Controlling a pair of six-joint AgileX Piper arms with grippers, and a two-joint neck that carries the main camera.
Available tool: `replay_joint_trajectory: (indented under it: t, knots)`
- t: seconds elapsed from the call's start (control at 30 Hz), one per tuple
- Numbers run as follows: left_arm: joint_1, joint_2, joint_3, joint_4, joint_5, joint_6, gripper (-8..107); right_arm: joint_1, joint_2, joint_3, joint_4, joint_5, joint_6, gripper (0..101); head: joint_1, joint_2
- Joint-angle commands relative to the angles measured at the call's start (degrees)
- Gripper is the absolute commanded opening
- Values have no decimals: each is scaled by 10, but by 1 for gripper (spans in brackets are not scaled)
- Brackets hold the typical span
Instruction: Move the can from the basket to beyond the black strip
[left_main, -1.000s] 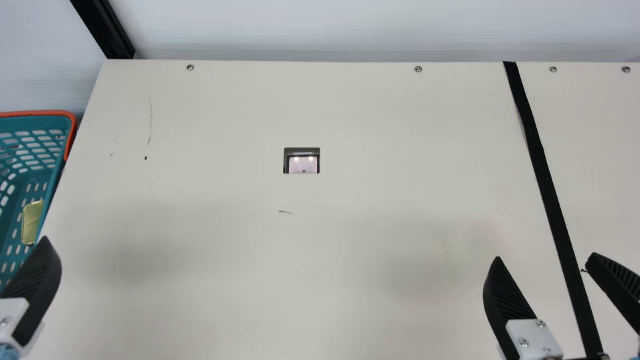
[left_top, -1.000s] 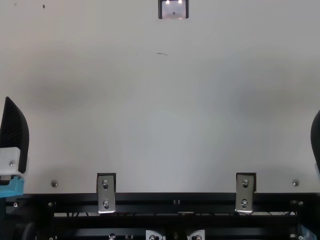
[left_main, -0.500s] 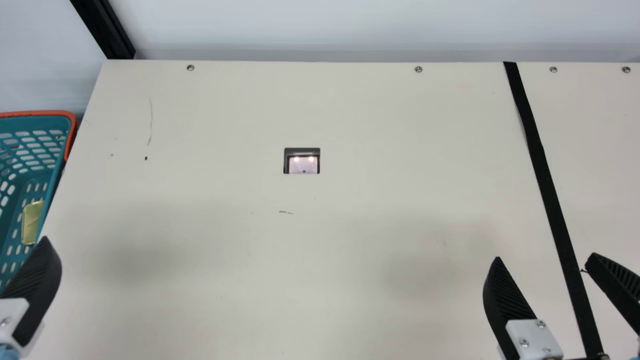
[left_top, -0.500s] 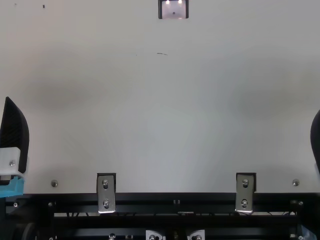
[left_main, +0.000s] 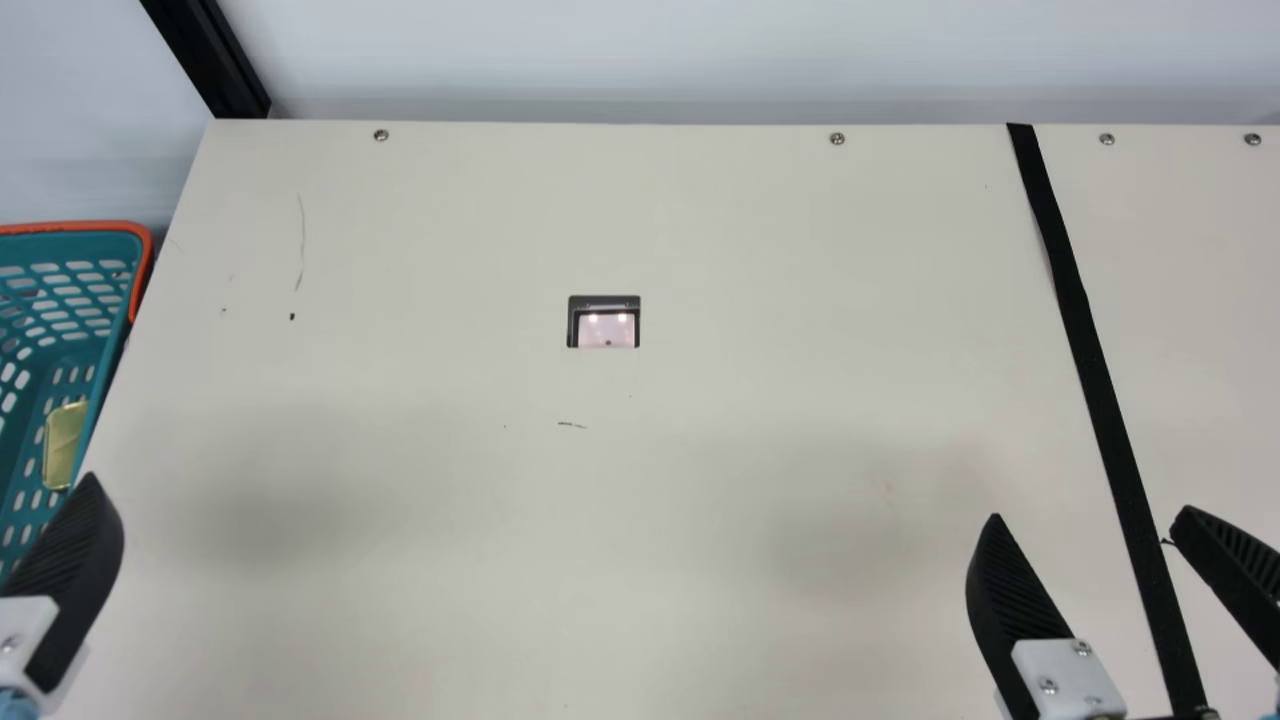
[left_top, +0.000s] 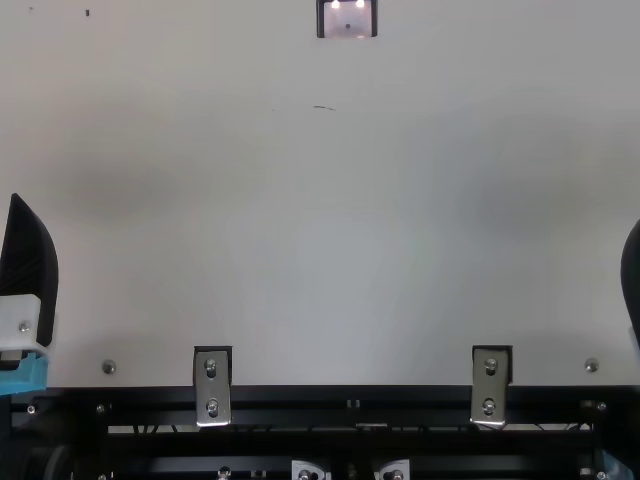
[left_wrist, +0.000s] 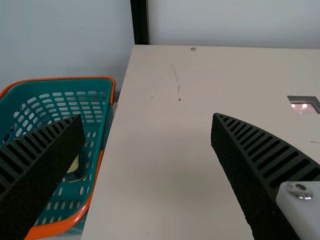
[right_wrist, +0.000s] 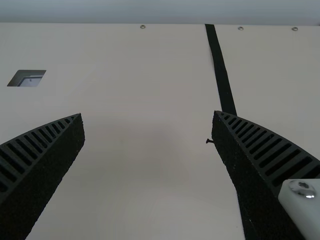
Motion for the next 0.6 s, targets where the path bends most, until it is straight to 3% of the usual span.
replay_joint_trajectory:
  t: [0.0, 0.57]
  knots:
    - [0, 0, 0, 0, 0, 0, 90, 0, 0, 0, 0, 0, 0, 101, -3, 4]
    - [0, 0, 0, 0, 0, 0, 90, 0, 0, 0, 0, 0, 0, 101, -6, 154]
